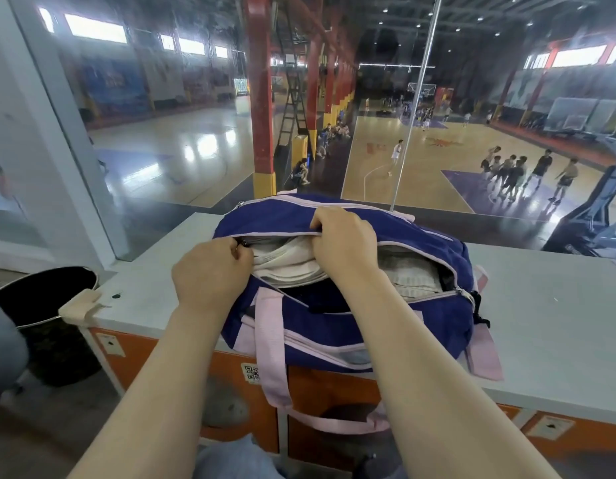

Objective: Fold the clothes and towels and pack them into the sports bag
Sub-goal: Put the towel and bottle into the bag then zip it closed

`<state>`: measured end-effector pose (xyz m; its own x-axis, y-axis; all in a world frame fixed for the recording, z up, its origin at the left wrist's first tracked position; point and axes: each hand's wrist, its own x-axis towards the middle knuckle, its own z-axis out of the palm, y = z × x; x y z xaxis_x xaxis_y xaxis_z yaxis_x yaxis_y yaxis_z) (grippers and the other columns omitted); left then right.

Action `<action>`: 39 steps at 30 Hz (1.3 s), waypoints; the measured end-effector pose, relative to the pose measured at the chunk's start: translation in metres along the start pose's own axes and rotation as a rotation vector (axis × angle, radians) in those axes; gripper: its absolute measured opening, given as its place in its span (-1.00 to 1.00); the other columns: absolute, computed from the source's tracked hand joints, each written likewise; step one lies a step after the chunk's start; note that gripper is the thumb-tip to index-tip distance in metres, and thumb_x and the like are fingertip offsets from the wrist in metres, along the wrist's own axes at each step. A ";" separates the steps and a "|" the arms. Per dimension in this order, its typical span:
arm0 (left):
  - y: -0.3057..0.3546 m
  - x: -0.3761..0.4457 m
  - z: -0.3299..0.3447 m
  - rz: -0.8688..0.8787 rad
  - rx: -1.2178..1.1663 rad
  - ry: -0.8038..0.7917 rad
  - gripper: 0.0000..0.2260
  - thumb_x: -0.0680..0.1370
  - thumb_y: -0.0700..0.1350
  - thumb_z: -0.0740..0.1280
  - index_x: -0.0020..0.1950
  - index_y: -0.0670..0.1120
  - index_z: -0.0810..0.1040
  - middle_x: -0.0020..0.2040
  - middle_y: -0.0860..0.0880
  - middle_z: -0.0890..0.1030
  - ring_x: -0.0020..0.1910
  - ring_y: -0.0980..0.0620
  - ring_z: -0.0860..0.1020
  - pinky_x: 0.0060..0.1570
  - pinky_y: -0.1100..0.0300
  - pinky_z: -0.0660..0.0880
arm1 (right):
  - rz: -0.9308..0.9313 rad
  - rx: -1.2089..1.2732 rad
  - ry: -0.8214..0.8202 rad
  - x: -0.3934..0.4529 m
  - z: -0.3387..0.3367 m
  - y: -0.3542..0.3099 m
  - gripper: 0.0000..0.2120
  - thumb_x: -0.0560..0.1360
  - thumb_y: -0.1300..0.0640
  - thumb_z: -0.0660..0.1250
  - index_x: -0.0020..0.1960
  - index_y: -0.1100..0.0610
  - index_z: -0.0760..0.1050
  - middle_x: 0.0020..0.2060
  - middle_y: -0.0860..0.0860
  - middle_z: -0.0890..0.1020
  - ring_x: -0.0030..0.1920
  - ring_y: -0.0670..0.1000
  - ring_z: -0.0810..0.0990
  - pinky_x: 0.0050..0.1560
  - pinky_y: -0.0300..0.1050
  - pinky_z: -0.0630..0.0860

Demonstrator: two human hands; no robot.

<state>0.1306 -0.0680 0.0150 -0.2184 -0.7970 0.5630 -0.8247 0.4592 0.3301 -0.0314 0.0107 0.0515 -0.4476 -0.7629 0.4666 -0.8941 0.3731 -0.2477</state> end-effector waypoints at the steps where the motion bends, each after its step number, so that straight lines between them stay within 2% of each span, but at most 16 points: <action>1: 0.000 0.001 -0.002 0.017 0.022 0.013 -0.70 0.61 0.01 0.14 -0.28 -0.03 0.47 -0.34 0.00 0.46 -0.36 0.00 0.40 -0.42 0.22 0.17 | 0.011 0.008 0.007 0.000 0.000 0.001 -0.82 0.50 0.24 0.24 -0.02 -0.02 0.48 0.00 -0.03 0.62 0.00 0.08 0.52 -0.03 -0.03 0.33; 5: -0.005 0.000 -0.002 0.008 0.033 0.009 -0.69 0.60 0.01 0.15 -0.30 -0.04 0.48 -0.37 0.00 0.43 -0.38 0.00 0.38 -0.45 0.23 0.12 | -0.014 -0.024 0.027 -0.002 0.004 0.000 -0.84 0.52 0.22 0.24 -0.01 -0.01 0.48 0.00 -0.04 0.61 -0.01 0.07 0.52 -0.08 -0.05 0.34; 9: -0.010 -0.003 0.005 -0.024 -0.074 -0.001 -0.66 0.59 0.01 0.17 -0.37 -0.03 0.39 -0.40 0.01 0.42 -0.37 -0.02 0.40 -0.42 0.21 0.15 | -0.042 -0.052 0.020 -0.003 0.006 -0.002 -0.83 0.53 0.21 0.24 0.06 0.01 0.51 0.02 -0.03 0.60 0.01 0.08 0.53 -0.02 -0.02 0.40; 11: -0.013 -0.003 0.004 0.020 -0.160 -0.021 -0.59 0.59 0.04 0.19 -0.45 -0.02 0.29 -0.47 0.02 0.37 -0.42 -0.03 0.38 -0.44 0.20 0.14 | -0.071 -0.063 0.032 -0.003 0.006 0.002 -0.84 0.53 0.20 0.24 0.07 0.03 0.50 0.01 -0.02 0.60 0.01 0.08 0.53 0.01 -0.02 0.38; 13: -0.018 -0.003 0.003 -0.031 -0.364 -0.023 -0.52 0.62 0.11 0.17 -0.46 -0.06 0.27 -0.49 -0.02 0.35 -0.44 -0.02 0.35 -0.43 0.16 0.19 | -0.131 -0.072 0.035 -0.003 0.008 0.009 -0.86 0.52 0.15 0.24 0.06 0.04 0.50 -0.01 -0.02 0.59 0.01 0.07 0.52 0.05 -0.03 0.35; 16: -0.031 0.000 0.003 -0.299 -0.786 0.075 -0.60 0.60 0.04 0.10 -0.33 -0.17 0.41 -0.38 -0.10 0.48 -0.35 0.00 0.41 -0.25 0.06 0.36 | -0.205 -0.036 0.023 -0.007 0.012 0.015 -0.82 0.51 0.10 0.24 0.10 0.03 0.49 0.02 -0.03 0.56 0.04 0.04 0.49 0.13 -0.04 0.32; 18: -0.037 0.000 0.005 -0.414 -0.875 0.089 -0.79 0.55 -0.11 0.13 -0.18 -0.14 0.49 -0.26 0.01 0.54 -0.25 0.08 0.47 -0.15 0.09 0.40 | -0.251 0.031 0.019 -0.010 0.011 0.015 -0.74 0.48 0.10 0.24 0.16 0.02 0.48 0.07 -0.04 0.55 0.09 0.03 0.47 0.20 -0.04 0.31; 20: -0.040 0.000 0.009 -0.437 -0.885 -0.015 -0.85 0.53 -0.18 0.17 -0.03 -0.08 0.53 -0.14 0.09 0.59 -0.10 0.09 0.54 -0.06 0.13 0.45 | -0.299 0.118 -0.005 -0.012 0.009 0.010 -0.69 0.44 0.14 0.25 0.18 0.02 0.47 0.08 -0.05 0.53 0.10 0.01 0.45 0.24 -0.05 0.29; 22: -0.041 -0.001 0.015 -0.389 -0.879 -0.136 -0.78 0.51 -0.20 0.20 0.06 -0.01 0.56 -0.02 0.08 0.62 0.01 0.05 0.56 0.06 0.08 0.51 | -0.337 0.171 -0.018 -0.014 0.007 0.005 -0.69 0.41 0.18 0.25 0.15 0.03 0.48 0.05 -0.06 0.52 0.08 0.00 0.44 0.24 -0.08 0.29; 24: -0.038 -0.001 0.015 -0.314 -0.842 -0.161 -0.75 0.52 -0.20 0.21 0.12 0.01 0.56 0.07 0.06 0.61 0.06 0.06 0.55 0.09 0.09 0.52 | -0.337 0.196 0.006 -0.015 0.002 0.003 -0.71 0.41 0.21 0.25 0.11 0.03 0.48 0.01 -0.08 0.52 0.06 -0.02 0.44 0.24 -0.10 0.31; 27: -0.018 0.001 0.005 -0.179 -0.741 -0.021 -0.81 0.57 -0.19 0.25 0.15 -0.01 0.52 0.12 0.07 0.56 0.08 0.10 0.49 -0.01 0.35 0.38 | -0.256 0.223 0.069 -0.016 -0.014 0.014 -0.76 0.42 0.23 0.24 0.03 0.00 0.47 -0.10 -0.12 0.49 -0.03 -0.06 0.44 0.17 -0.12 0.35; 29: 0.003 0.000 -0.004 -0.086 -0.737 0.039 -0.82 0.56 -0.20 0.28 0.13 -0.01 0.51 0.08 0.07 0.53 0.06 0.13 0.46 -0.03 0.41 0.34 | -0.194 0.242 0.120 -0.017 -0.027 0.029 -0.78 0.41 0.27 0.22 -0.02 0.00 0.46 -0.16 -0.09 0.49 -0.09 -0.03 0.45 0.11 -0.04 0.41; 31: 0.029 -0.004 -0.011 0.042 -0.783 0.027 -0.83 0.54 -0.22 0.29 0.09 -0.02 0.53 0.03 0.08 0.54 0.02 0.15 0.47 -0.03 0.39 0.39 | -0.109 0.271 0.157 -0.020 -0.038 0.047 -0.77 0.40 0.30 0.20 -0.05 0.03 0.46 -0.17 -0.06 0.51 -0.10 0.00 0.46 0.08 0.00 0.43; 34: 0.072 -0.019 -0.014 0.245 -0.774 -0.035 -0.84 0.51 -0.21 0.29 0.05 0.00 0.54 -0.03 0.12 0.54 0.01 0.12 0.46 -0.01 0.30 0.42 | 0.074 0.277 0.182 -0.026 -0.053 0.081 -0.76 0.43 0.31 0.17 -0.09 0.00 0.47 -0.15 -0.09 0.53 -0.09 -0.02 0.46 0.00 -0.09 0.38; 36: 0.101 -0.033 -0.013 0.361 -0.750 -0.103 -0.85 0.52 -0.19 0.30 0.03 0.02 0.54 -0.03 0.13 0.55 0.00 0.15 0.43 -0.04 0.38 0.37 | 0.223 0.258 0.148 -0.030 -0.060 0.108 -0.76 0.45 0.31 0.17 -0.11 0.00 0.50 -0.12 -0.07 0.55 -0.09 -0.01 0.46 -0.05 -0.17 0.33; 39: 0.138 -0.056 -0.003 0.485 -0.727 -0.219 -0.89 0.54 -0.11 0.30 0.01 0.08 0.52 -0.07 0.16 0.54 -0.03 0.16 0.45 -0.02 0.26 0.42 | 0.385 0.206 0.103 -0.041 -0.067 0.146 -0.77 0.41 0.33 0.20 -0.15 0.04 0.52 -0.10 0.00 0.58 -0.08 0.04 0.49 -0.09 -0.20 0.32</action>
<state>0.0302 0.0413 0.0310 -0.6119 -0.4742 0.6330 -0.0988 0.8399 0.5336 -0.1449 0.1320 0.0531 -0.7560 -0.5286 0.3861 -0.6447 0.4989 -0.5792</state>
